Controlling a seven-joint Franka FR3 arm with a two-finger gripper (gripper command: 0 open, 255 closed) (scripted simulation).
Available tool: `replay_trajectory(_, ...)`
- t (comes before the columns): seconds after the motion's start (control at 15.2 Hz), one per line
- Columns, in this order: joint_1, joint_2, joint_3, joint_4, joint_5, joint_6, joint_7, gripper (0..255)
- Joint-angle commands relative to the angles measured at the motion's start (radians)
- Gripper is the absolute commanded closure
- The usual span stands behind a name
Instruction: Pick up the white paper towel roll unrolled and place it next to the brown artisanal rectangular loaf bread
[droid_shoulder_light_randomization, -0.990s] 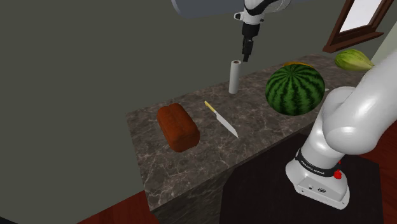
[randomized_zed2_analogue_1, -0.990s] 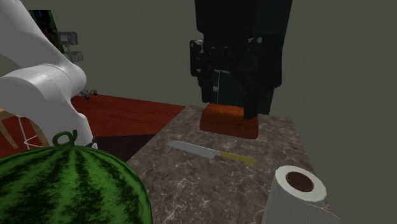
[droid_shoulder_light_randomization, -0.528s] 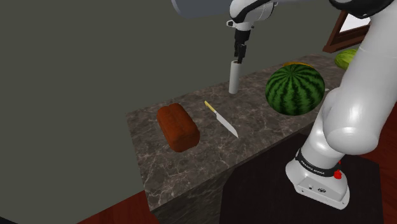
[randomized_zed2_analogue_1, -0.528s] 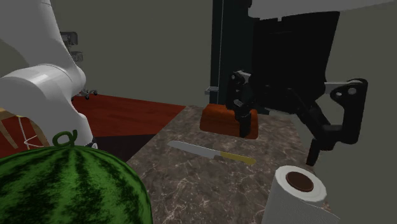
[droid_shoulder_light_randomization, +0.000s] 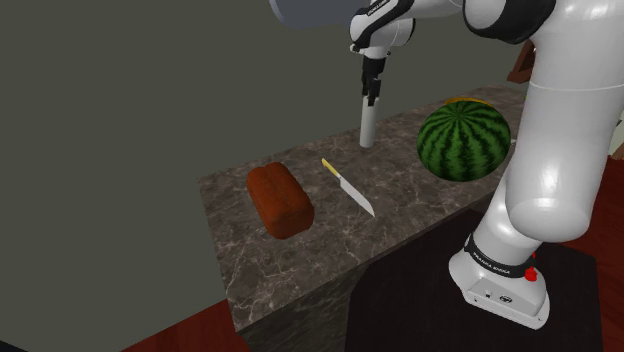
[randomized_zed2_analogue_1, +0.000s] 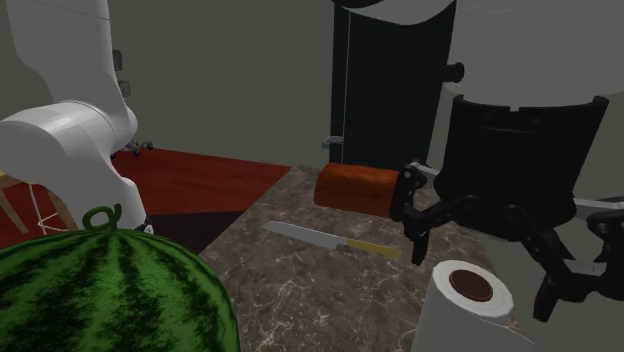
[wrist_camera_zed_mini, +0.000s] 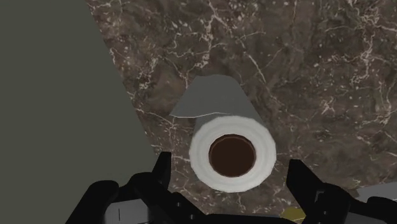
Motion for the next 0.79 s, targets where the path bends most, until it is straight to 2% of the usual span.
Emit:
replay_trajectory(0.0,-0.003,0.016,0.004,-0.013,0.013,0.025,-0.009,0)
replay_trajectory(0.59,-0.006,0.027,0.008,-0.022,0.023,0.042,-0.015,0)
replay_trajectory(0.66,-0.006,0.027,0.008,-0.022,0.023,0.042,-0.015,255)
replay_trajectory(0.73,-0.006,0.027,0.008,-0.022,0.023,0.042,-0.015,255)
